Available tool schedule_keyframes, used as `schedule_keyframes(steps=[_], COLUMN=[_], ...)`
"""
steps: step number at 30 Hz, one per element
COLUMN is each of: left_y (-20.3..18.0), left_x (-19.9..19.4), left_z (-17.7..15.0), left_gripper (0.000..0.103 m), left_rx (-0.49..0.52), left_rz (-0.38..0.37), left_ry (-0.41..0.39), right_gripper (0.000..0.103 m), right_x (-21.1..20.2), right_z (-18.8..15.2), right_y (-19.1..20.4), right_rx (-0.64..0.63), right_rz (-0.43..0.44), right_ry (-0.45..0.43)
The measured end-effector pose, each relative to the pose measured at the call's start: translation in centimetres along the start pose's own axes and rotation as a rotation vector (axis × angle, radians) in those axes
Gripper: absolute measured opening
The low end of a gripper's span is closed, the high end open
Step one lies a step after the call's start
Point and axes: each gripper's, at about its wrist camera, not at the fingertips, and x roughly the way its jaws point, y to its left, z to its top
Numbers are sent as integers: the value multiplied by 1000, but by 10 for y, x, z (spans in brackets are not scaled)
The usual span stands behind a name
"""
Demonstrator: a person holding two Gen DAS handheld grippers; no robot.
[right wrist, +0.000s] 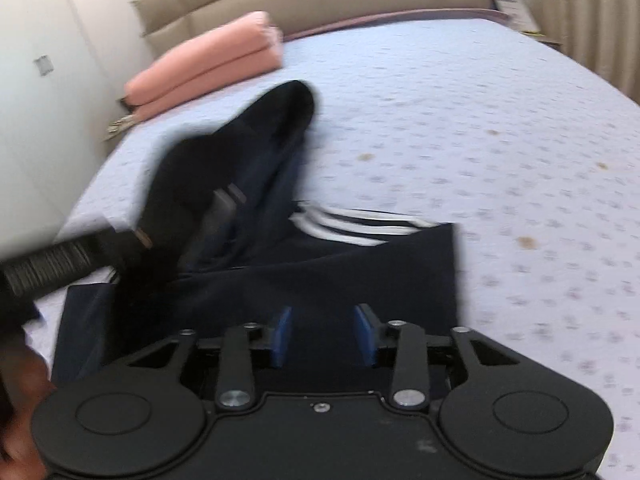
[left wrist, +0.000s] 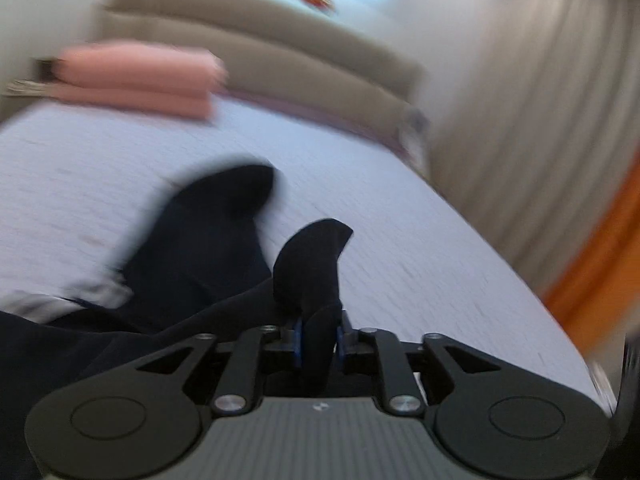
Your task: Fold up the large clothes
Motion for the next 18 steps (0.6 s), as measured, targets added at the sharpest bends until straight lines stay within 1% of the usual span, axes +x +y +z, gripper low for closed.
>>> schedule_keyframes(steps=[1,2,3,4,6,7,8,10,12,14,16,18], left_y=[-2,-2,3,11,25,35,41,65,84,97,114,125], left_x=[14,25,32,31,19,10,7,-6,-20,-36,-48,-55], left_z=[-8,-15,-23,-34,-48,-54,-56,-52,-50,-47,-42,-37], left_gripper=[40,55,56,56,57,57,57,57,57,57,57,57], left_rx=[-10,-30,-54,-80,-122,-142,-156,-186,-222,-261,-287,-305], left_rz=[-36,-39,-17,-4,27,56,83,145,193,230,263,294], left_ry=[62,124,176,203,213,218,223,227,224,213,196,192], right_gripper=[56,56,56,56,57,62,70,75,76,76,76,76], right_x=[3,6,10,16,23,28,30,33,40,54,68,81], right_z=[-2,-4,-6,-7,-10,-10,-10,-6,-2,-1,0,-3], right_y=[-9,-17,-23,-27,-33,-32,-31,-27,-25,-25,-24,-22], right_rx=[13,31,50,68,96,104,107,104,93,74,51,24], right_rz=[-13,-12,-7,2,34,55,73,97,84,53,35,51], right_ry=[16,31,41,48,60,63,62,55,46,49,82,121])
